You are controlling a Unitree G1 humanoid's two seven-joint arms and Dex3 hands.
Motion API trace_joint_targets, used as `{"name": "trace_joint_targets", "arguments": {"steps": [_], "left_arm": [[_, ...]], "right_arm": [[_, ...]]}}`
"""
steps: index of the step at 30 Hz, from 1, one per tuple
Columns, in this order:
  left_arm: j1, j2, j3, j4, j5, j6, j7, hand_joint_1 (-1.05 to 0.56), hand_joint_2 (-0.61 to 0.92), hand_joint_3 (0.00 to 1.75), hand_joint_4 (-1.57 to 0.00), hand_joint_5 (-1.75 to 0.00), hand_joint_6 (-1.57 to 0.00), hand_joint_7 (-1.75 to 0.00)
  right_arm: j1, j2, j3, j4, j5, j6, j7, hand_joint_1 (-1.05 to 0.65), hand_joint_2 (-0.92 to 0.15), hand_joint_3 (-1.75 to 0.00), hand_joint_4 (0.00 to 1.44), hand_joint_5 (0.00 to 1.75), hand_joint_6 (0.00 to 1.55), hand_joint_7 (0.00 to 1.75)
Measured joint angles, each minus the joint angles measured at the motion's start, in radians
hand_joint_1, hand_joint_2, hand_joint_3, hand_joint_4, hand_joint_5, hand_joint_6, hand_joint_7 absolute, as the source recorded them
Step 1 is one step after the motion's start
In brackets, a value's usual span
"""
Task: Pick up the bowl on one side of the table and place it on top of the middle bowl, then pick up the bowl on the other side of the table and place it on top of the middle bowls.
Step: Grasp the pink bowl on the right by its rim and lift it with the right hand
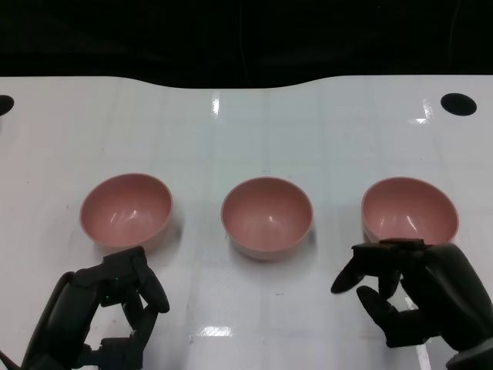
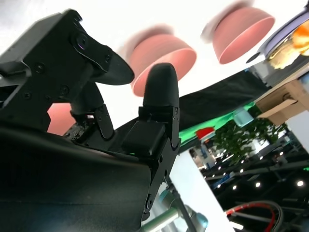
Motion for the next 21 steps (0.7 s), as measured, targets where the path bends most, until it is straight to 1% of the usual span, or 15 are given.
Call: {"name": "trace_joint_targets", "arguments": {"steps": [3, 4, 5, 7, 10, 13, 16, 18, 21], "left_arm": [[0.000, 0.000, 0.000, 0.000, 0.001, 0.000, 0.000, -0.16, 0.42, 1.32, -0.83, -1.70, -0.75, -1.52], [0.000, 0.000, 0.000, 0.000, 0.001, 0.000, 0.000, -0.16, 0.42, 1.32, -0.83, -1.70, -0.75, -1.51], [0.000, 0.000, 0.000, 0.000, 0.002, 0.000, 0.000, -0.16, 0.42, 1.32, -0.83, -1.70, -0.75, -1.51], [0.000, 0.000, 0.000, 0.000, 0.002, 0.000, 0.000, -0.17, 0.42, 1.32, -0.83, -1.69, -0.75, -1.51], [0.000, 0.000, 0.000, 0.000, 0.002, 0.000, 0.000, -0.17, 0.42, 1.32, -0.83, -1.71, -0.75, -1.51], [0.000, 0.000, -0.001, 0.000, 0.002, 0.000, 0.000, -0.17, 0.42, 1.31, -0.82, -1.71, -0.75, -1.51], [0.000, 0.000, -0.002, 0.000, 0.002, 0.000, 0.000, -0.17, 0.43, 1.31, -0.82, -1.71, -0.75, -1.52], [0.000, 0.000, -0.003, 0.000, 0.004, 0.000, 0.000, -0.17, 0.43, 1.31, -0.82, -1.70, -0.75, -1.52], [0.000, -0.001, -0.007, 0.000, 0.010, 0.000, 0.000, -0.16, 0.42, 1.32, -0.83, -1.69, -0.75, -1.52]], "right_arm": [[-0.012, 0.000, -0.005, 0.001, -0.001, 0.006, -0.011, -0.17, -0.46, -0.81, 0.60, 1.32, 0.80, 0.51], [-0.013, 0.000, -0.007, 0.001, -0.001, 0.012, -0.012, -0.19, -0.50, -0.73, 0.54, 1.18, 0.76, 0.46], [-0.013, 0.000, -0.009, 0.000, -0.001, 0.023, -0.012, -0.20, -0.53, -0.67, 0.53, 1.09, 0.74, 0.43], [-0.013, 0.000, -0.015, -0.001, -0.001, 0.042, -0.012, -0.21, -0.56, -0.60, 0.51, 1.00, 0.70, 0.38], [-0.013, 0.000, -0.022, -0.008, -0.018, 0.065, -0.012, -0.25, -0.69, -0.33, 0.38, 0.87, 0.56, 0.29], [-0.014, 0.000, -0.031, -0.024, -0.035, 0.109, -0.012, -0.33, -0.79, -0.15, 0.30, 0.77, 0.48, 0.22], [-0.015, -0.001, -0.035, -0.041, -0.057, 0.157, -0.012, -0.41, -0.83, -0.08, 0.23, 0.70, 0.42, 0.17], [-0.016, -0.004, -0.036, -0.053, -0.069, 0.187, -0.006, -0.45, -0.85, -0.06, 0.19, 0.68, 0.39, 0.14], [-0.019, -0.006, -0.038, -0.077, -0.082, 0.250, 0.018, -0.51, -0.85, -0.03, 0.12, 0.66, 0.33, 0.10]]}}
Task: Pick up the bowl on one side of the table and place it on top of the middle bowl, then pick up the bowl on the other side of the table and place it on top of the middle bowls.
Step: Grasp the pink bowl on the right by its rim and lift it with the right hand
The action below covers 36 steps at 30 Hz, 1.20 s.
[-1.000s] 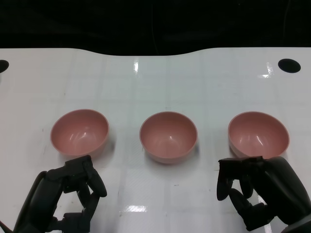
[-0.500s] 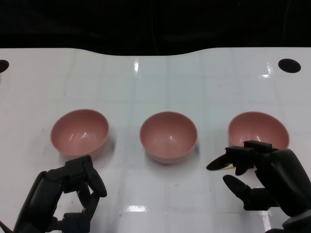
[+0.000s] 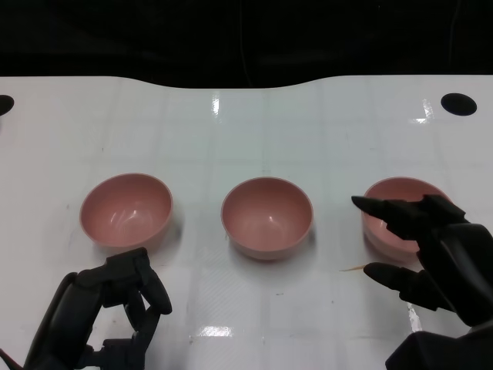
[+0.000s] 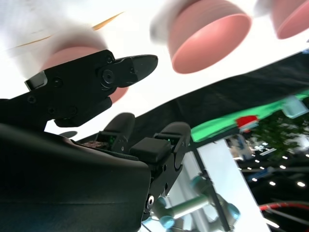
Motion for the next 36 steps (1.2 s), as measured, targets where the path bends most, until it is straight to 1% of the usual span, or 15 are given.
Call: {"name": "trace_joint_targets", "arguments": {"steps": [4, 7, 12, 17, 25, 26, 33, 36], "left_arm": [[0.000, -0.002, -0.003, -0.001, 0.000, 0.000, 0.000, -0.15, 0.41, 1.33, -0.83, -1.68, -0.75, -1.53], [0.000, -0.004, -0.004, -0.002, 0.000, 0.000, 0.000, -0.15, 0.42, 1.32, -0.83, -1.69, -0.75, -1.52], [0.000, -0.005, -0.009, -0.004, 0.000, 0.000, 0.000, -0.16, 0.42, 1.32, -0.83, -1.70, -0.75, -1.50], [-0.002, -0.005, -0.014, -0.004, 0.000, 0.000, 0.000, -0.16, 0.41, 1.34, -0.82, -1.72, -0.76, -1.52], [-0.013, -0.006, -0.020, -0.004, 0.010, 0.000, 0.000, -0.17, 0.39, 1.35, -0.83, -1.71, -0.77, -1.50], [-0.013, -0.006, -0.019, -0.004, 0.012, 0.000, 0.000, -0.16, 0.39, 1.36, -0.83, -1.70, -0.77, -1.50], [-0.019, -0.009, -0.020, -0.004, 0.012, 0.000, 0.000, -0.14, 0.39, 1.36, -0.85, -1.69, -0.77, -1.50], [-0.019, -0.011, -0.020, -0.005, 0.010, 0.000, 0.000, -0.15, 0.39, 1.35, -0.85, -1.68, -0.78, -1.50]], "right_arm": [[-0.002, -0.002, -0.003, -0.046, -0.027, 0.096, 0.048, -0.55, -0.84, -0.01, 0.03, 0.66, 0.27, 0.06], [-0.009, -0.003, 0.000, -0.075, -0.068, 0.174, 0.084, -0.58, -0.85, -0.01, 0.00, 0.65, 0.25, 0.04], [-0.034, -0.013, 0.019, -0.104, -0.139, 0.293, 0.168, -0.61, -0.85, 0.00, 0.00, 0.64, 0.25, 0.04], [-0.063, -0.026, 0.054, -0.086, -0.191, 0.364, 0.214, -0.61, -0.84, 0.00, 0.03, 0.64, 0.27, 0.04], [-0.135, -0.043, 0.095, 0.053, -0.231, 0.389, 0.202, -0.62, -0.86, 0.00, 0.05, 0.59, 0.27, 0.03], [-0.148, -0.043, 0.100, 0.076, -0.232, 0.390, 0.193, -0.60, -0.85, 0.00, 0.07, 0.58, 0.28, 0.02], [-0.247, -0.046, 0.163, 0.276, -0.250, 0.395, 0.136, -0.54, -0.86, 0.00, 0.13, 0.50, 0.30, 0.02], [-0.299, -0.042, 0.193, 0.371, -0.253, 0.396, 0.118, -0.52, -0.87, 0.00, 0.17, 0.46, 0.34, 0.03]]}}
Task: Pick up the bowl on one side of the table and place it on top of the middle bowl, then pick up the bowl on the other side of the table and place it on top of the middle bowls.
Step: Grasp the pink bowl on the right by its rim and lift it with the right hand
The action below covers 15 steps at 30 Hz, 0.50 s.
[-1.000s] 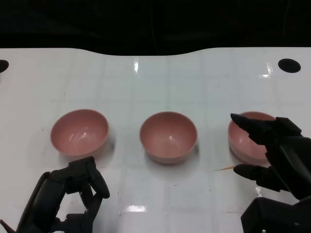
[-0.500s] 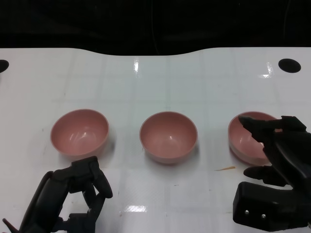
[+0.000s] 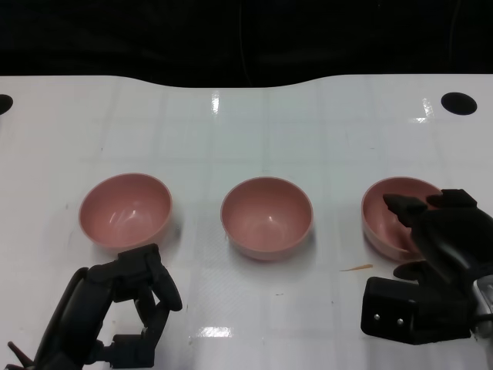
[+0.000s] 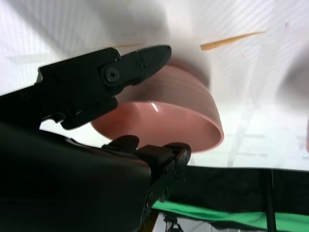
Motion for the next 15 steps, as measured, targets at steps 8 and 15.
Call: {"name": "trace_joint_targets", "arguments": {"steps": [8, 15], "left_arm": [[0.002, -0.015, -0.001, -0.018, 0.000, 0.019, 0.000, -0.12, 0.40, 1.35, -0.86, -1.66, -0.79, -1.46], [0.002, -0.018, -0.001, -0.022, 0.003, 0.020, 0.000, -0.14, 0.39, 1.35, -0.86, -1.67, -0.79, -1.47]], "right_arm": [[-0.116, 0.007, 0.069, 0.177, 0.011, 0.017, 0.023, -0.46, -0.91, 0.00, 0.56, 0.25, 0.52, 0.02], [-0.170, -0.002, 0.099, 0.242, 0.042, -0.044, 0.029, -0.27, -0.92, -0.03, 0.72, 1.05, 0.89, 0.06]]}}
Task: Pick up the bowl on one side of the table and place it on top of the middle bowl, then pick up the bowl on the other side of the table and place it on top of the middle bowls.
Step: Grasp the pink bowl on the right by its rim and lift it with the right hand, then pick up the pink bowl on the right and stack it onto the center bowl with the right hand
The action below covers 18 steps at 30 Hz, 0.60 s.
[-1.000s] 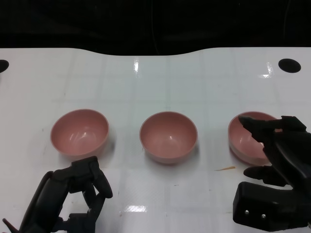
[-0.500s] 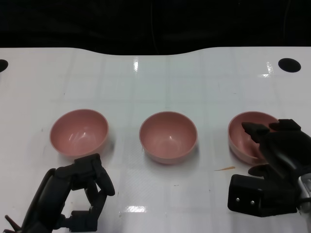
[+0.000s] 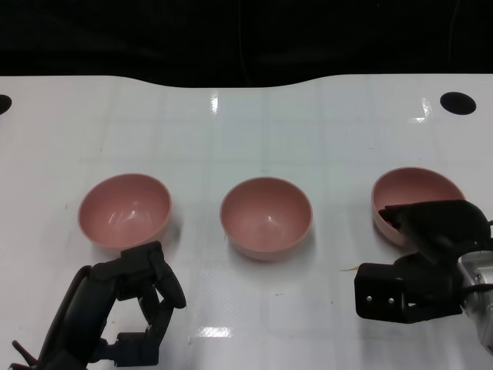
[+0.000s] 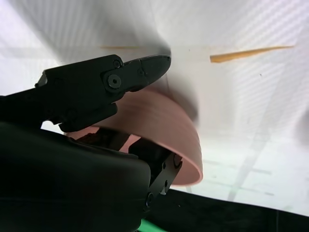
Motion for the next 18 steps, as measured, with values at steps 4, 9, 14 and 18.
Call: {"name": "trace_joint_targets", "arguments": {"steps": [4, 9, 14, 18], "left_arm": [[0.000, 0.000, 0.000, -0.002, -0.001, 0.001, 0.000, -0.14, 0.39, 1.35, -0.86, -1.67, -0.79, -1.48], [0.000, 0.000, 0.000, -0.004, 0.000, 0.004, 0.000, -0.14, 0.38, 1.36, -0.87, -1.68, -0.79, -1.48], [0.000, -0.001, 0.000, -0.005, -0.001, 0.009, 0.000, -0.13, 0.37, 1.37, -0.87, -1.68, -0.79, -1.48], [0.000, -0.001, 0.000, -0.005, -0.001, 0.009, 0.000, -0.14, 0.37, 1.38, -0.86, -1.68, -0.79, -1.48]], "right_arm": [[-0.004, -0.009, 0.000, 0.046, 0.023, -0.106, -0.132, -0.22, -0.92, -0.07, 0.87, 1.66, 1.17, 0.12], [-0.007, -0.012, 0.000, 0.101, 0.024, -0.180, -0.276, -0.22, -0.90, -0.13, 0.95, 1.74, 1.18, 0.38], [-0.036, -0.023, -0.004, 0.107, 0.024, -0.203, -0.341, -0.24, -0.89, -0.10, 0.95, 1.75, 0.92, 0.96], [-0.045, -0.033, -0.008, 0.053, 0.025, -0.201, -0.337, -0.23, -0.89, -0.16, 0.94, 1.75, 0.77, 1.44]]}}
